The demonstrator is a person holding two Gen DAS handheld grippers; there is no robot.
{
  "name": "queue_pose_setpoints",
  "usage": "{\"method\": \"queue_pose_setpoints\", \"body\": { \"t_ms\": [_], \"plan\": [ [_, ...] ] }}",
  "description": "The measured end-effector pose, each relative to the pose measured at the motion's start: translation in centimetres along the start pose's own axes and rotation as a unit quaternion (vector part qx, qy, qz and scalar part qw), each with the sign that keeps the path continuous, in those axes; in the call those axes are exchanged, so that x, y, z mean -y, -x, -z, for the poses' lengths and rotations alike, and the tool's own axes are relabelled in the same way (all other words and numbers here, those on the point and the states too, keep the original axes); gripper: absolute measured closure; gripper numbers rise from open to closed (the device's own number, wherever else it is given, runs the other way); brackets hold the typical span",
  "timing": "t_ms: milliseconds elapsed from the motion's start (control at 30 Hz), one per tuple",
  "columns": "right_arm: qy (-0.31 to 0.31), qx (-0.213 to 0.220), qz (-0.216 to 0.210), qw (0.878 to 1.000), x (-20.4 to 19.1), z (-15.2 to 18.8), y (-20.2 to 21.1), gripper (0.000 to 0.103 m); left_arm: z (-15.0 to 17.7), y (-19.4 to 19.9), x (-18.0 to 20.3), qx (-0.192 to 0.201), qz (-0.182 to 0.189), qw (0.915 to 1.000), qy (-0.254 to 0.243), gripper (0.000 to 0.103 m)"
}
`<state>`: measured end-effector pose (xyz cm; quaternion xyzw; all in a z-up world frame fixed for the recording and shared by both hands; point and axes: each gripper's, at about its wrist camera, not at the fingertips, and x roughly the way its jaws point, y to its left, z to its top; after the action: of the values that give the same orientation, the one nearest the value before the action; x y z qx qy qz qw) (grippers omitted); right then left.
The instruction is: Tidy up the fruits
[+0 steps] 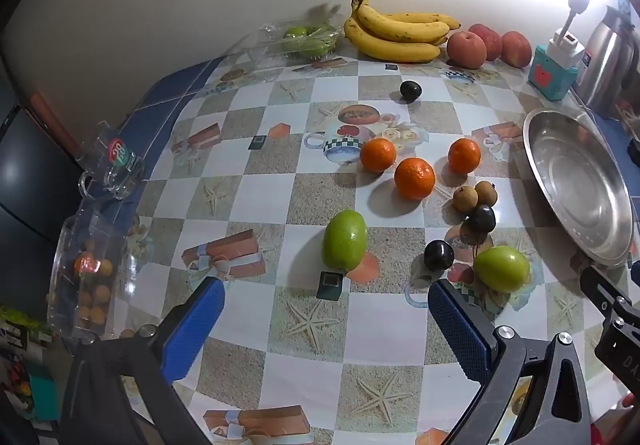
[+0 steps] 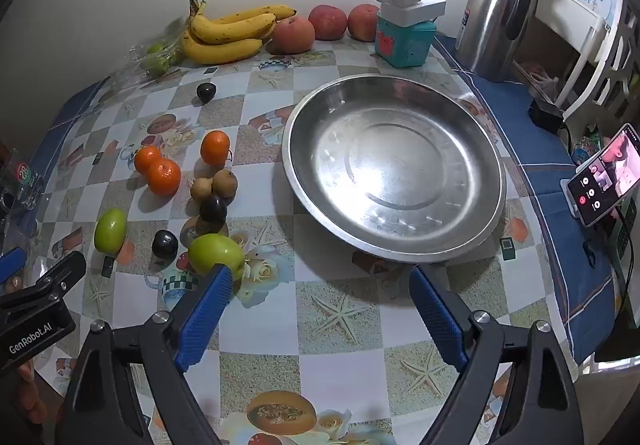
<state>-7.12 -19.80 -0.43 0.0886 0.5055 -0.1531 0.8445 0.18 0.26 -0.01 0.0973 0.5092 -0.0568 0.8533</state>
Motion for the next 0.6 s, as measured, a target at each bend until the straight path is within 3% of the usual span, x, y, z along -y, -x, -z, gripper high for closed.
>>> {"method": "queue_pose_setpoints", "body": {
  "t_ms": [167, 600],
  "plan": [
    [0.0, -0.001, -0.001, 1.0, 0.07, -0.04, -0.1, 0.013, 0.14, 0.23, 0.66, 0.01, -0.021, 0.9996, -0.014, 0.0],
    [0.0, -0.004, -0.001, 1.0, 0.03, 0.01, -0.35, 0.013, 0.32, 0.01, 0.51, 0.005, -0.018, 0.9998, -0.011, 0.0]
  ]
}}
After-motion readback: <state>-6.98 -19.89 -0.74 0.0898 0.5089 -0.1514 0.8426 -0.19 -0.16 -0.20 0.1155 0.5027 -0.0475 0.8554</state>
